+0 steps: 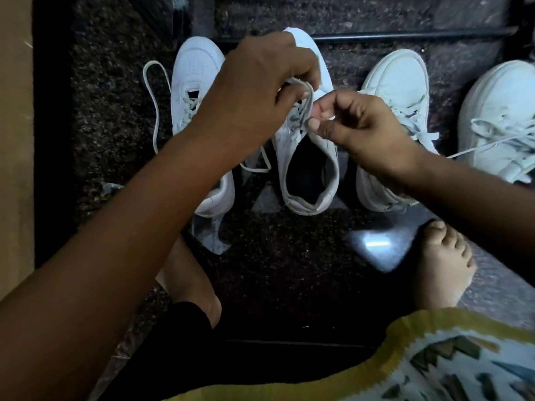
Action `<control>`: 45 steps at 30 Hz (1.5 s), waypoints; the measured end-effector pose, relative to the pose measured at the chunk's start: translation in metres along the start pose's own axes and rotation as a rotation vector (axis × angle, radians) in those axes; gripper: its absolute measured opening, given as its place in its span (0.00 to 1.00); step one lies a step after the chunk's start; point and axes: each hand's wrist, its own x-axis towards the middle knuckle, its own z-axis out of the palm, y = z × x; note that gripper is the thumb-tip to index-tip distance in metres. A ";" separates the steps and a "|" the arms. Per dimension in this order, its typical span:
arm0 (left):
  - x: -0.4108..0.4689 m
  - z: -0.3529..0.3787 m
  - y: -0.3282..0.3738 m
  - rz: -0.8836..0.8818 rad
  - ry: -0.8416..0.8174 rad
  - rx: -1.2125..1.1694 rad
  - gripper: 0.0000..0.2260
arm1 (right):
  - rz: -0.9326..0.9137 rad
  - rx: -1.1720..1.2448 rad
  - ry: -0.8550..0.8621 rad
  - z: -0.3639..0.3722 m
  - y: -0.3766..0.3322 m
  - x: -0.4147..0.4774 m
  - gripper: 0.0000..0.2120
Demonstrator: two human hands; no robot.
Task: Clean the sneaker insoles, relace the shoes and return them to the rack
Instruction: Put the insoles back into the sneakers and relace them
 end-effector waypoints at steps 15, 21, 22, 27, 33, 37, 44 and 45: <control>-0.002 0.011 -0.014 -0.257 0.134 -0.211 0.23 | 0.191 0.296 0.040 0.004 0.009 0.004 0.05; -0.014 0.016 -0.023 -0.267 0.167 -0.179 0.16 | 0.264 0.398 0.066 0.004 0.010 0.006 0.08; -0.017 0.020 -0.022 -0.260 0.177 -0.149 0.16 | 0.270 0.410 0.067 0.004 0.010 0.006 0.09; -0.027 0.045 -0.009 -0.481 0.129 -0.190 0.10 | 0.295 0.395 0.096 0.006 0.006 0.008 0.15; -0.020 0.049 0.003 -0.688 0.010 -0.678 0.05 | 0.265 0.355 0.103 0.008 0.004 0.006 0.11; -0.019 0.048 0.008 -0.726 0.025 -0.807 0.09 | 0.248 0.348 0.153 0.009 0.001 0.002 0.08; -0.029 0.056 0.002 -0.594 0.228 -0.808 0.07 | 0.337 0.461 0.263 0.010 0.001 0.004 0.09; -0.033 0.058 0.000 -0.552 0.215 -0.778 0.07 | 0.359 0.446 0.280 0.009 0.003 0.006 0.09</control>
